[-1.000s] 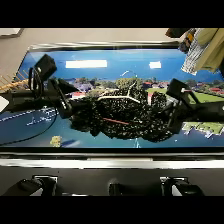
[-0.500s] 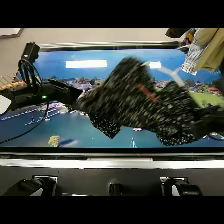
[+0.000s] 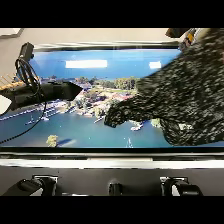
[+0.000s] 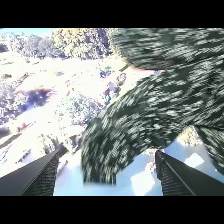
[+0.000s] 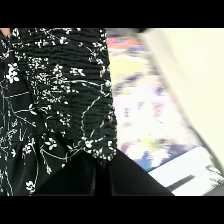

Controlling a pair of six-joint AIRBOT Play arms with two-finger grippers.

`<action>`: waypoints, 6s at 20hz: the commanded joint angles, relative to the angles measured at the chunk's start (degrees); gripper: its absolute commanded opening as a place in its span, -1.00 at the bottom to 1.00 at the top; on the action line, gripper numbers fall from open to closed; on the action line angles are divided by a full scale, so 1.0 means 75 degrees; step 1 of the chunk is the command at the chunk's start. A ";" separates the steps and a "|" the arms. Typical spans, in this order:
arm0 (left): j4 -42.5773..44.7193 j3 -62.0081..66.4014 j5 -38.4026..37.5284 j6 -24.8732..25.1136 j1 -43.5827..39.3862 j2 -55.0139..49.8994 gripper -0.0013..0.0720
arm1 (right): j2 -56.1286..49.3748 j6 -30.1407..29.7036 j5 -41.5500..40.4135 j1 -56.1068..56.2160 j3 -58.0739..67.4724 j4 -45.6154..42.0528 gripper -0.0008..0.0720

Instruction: Fold the clothes and pants, and hang the long-sleeved shirts on hangers.

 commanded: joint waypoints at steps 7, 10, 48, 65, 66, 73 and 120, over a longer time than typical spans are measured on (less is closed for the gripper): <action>-0.0003 0.0000 0.0009 -0.0087 -0.0003 -0.0006 0.87 | -0.3503 0.0711 0.1139 -0.0009 0.4028 -0.3139 -0.89; -0.0003 0.0000 0.0012 -0.0087 -0.0003 -0.0006 0.87 | -0.3841 0.0615 0.1078 -0.0009 0.4468 -0.3561 -0.89; 0.0006 0.0000 0.0009 -0.0085 -0.0003 -0.0111 0.86 | -0.4989 0.1687 -0.2189 -0.6088 0.5622 -0.1784 -0.90; 0.0003 0.0000 -0.0513 -0.0087 -0.0003 -0.0189 0.86 | -0.5386 0.1920 -0.3360 -0.7064 0.5625 -0.1241 -0.89; 0.0000 0.0000 -0.0510 -0.0087 -0.0003 -0.0189 0.86 | -0.5438 0.1920 -0.3416 -0.7064 0.5625 -0.1288 -0.89; 0.0000 0.0000 -0.0510 -0.0157 -0.0003 -0.0187 0.86 | -0.5569 0.1944 -0.3646 -0.7064 0.5622 -0.1384 -0.89; 0.4540 -0.1349 -0.1291 -0.0921 0.1821 0.1766 -0.88 | -0.5004 -0.2515 -0.0265 0.1906 0.0525 0.4602 -0.88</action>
